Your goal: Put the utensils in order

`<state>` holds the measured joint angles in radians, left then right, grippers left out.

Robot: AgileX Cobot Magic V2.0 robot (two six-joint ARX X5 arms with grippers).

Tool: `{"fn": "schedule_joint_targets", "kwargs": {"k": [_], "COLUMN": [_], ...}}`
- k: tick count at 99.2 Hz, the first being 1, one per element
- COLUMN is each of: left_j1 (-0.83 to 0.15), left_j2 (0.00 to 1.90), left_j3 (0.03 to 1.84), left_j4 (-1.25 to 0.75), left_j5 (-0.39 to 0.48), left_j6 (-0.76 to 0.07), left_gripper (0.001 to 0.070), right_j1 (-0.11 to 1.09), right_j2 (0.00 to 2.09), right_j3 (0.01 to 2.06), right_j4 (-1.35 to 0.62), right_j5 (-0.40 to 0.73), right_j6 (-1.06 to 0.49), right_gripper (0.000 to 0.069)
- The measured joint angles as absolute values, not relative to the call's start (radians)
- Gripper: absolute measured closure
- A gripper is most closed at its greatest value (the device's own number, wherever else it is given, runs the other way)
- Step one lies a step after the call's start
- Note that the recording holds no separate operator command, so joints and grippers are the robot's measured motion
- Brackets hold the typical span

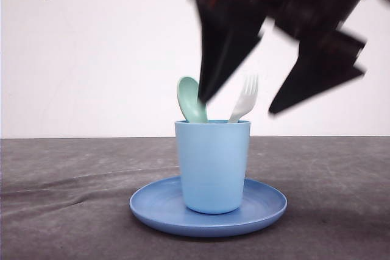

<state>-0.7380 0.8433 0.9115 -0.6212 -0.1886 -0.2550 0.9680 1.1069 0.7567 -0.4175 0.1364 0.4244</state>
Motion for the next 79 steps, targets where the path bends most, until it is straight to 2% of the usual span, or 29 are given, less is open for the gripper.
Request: {"fn": "schedule_joint_targets", "kwargs": {"k": [23, 46, 70, 75, 79], "left_j1": [-0.738, -0.738, -0.738, -0.738, -0.738], "left_j2": [0.843, 0.843, 0.843, 0.843, 0.843], "left_j3": [0.912, 0.912, 0.912, 0.912, 0.912], "left_j4": [-0.617, -0.612, -0.605, -0.602, -0.6], "left_j5": [-0.189, -0.189, -0.189, -0.189, -0.189], "left_j6": [-0.255, -0.255, -0.255, -0.255, -0.255], "left_gripper": [0.0474, 0.0474, 0.0474, 0.0482, 0.0516], "right_j1": [0.968, 0.968, 0.968, 0.968, 0.968], "right_j2": [0.891, 0.82, 0.83, 0.831, 0.831], "right_j3": [0.85, 0.984, 1.0, 1.0, 1.0], "right_j4": [-0.448, -0.474, -0.509, -0.512, -0.512], "right_j5": [0.256, 0.417, 0.423, 0.423, 0.423], "right_j6": [0.422, 0.315, 0.241, 0.238, 0.238], "right_gripper": [0.0099, 0.0099, 0.01, 0.0136, 0.0216]}}
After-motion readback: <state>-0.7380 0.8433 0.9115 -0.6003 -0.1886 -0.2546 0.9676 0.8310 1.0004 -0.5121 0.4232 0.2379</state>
